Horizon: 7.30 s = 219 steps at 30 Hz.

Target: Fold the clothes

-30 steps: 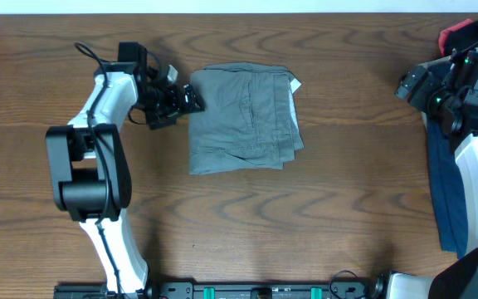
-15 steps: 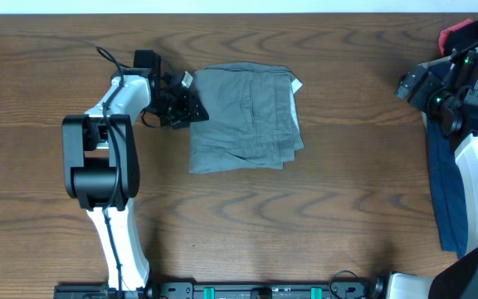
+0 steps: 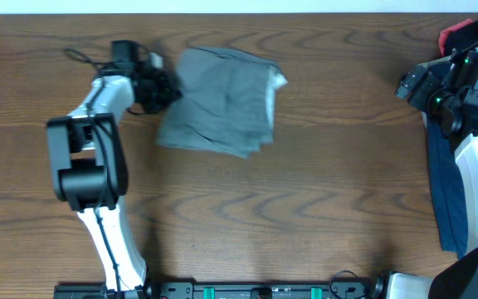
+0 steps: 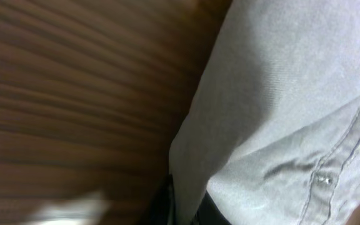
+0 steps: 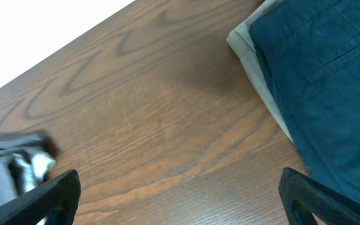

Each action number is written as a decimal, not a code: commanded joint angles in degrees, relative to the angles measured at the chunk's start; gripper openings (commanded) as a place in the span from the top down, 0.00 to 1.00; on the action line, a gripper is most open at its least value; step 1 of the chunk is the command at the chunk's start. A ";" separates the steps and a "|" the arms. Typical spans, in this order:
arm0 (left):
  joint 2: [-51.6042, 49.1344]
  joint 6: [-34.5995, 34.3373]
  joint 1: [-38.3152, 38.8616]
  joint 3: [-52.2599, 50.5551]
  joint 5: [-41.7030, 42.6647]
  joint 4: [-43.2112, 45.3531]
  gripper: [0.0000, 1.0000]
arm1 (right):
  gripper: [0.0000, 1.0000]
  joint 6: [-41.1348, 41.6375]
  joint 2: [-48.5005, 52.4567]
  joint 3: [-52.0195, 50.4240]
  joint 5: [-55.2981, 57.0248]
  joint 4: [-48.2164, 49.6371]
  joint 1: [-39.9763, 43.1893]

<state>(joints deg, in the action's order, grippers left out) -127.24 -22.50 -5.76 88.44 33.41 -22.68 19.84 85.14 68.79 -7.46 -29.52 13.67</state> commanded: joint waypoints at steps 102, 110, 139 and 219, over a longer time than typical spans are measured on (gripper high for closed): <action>7.89 -20.06 -13.77 -0.24 -21.27 -1.29 0.22 | 0.01 -1.03 0.26 0.83 0.17 -0.07 0.09; 11.23 -19.08 -13.64 -0.24 -21.24 -3.37 0.89 | 0.01 -1.03 0.26 0.83 0.17 -0.07 0.09; 2.49 -11.78 -9.53 -0.24 -24.98 2.25 0.94 | 0.01 -1.03 0.26 0.83 0.17 -0.07 0.09; 81.22 9.01 -3.52 -1.70 -10.56 -68.94 0.02 | 0.01 -1.05 0.26 0.83 0.17 -0.07 0.09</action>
<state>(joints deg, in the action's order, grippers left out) -47.20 -13.47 -9.52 87.90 25.02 -91.33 19.84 85.14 68.79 -7.46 -29.54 13.67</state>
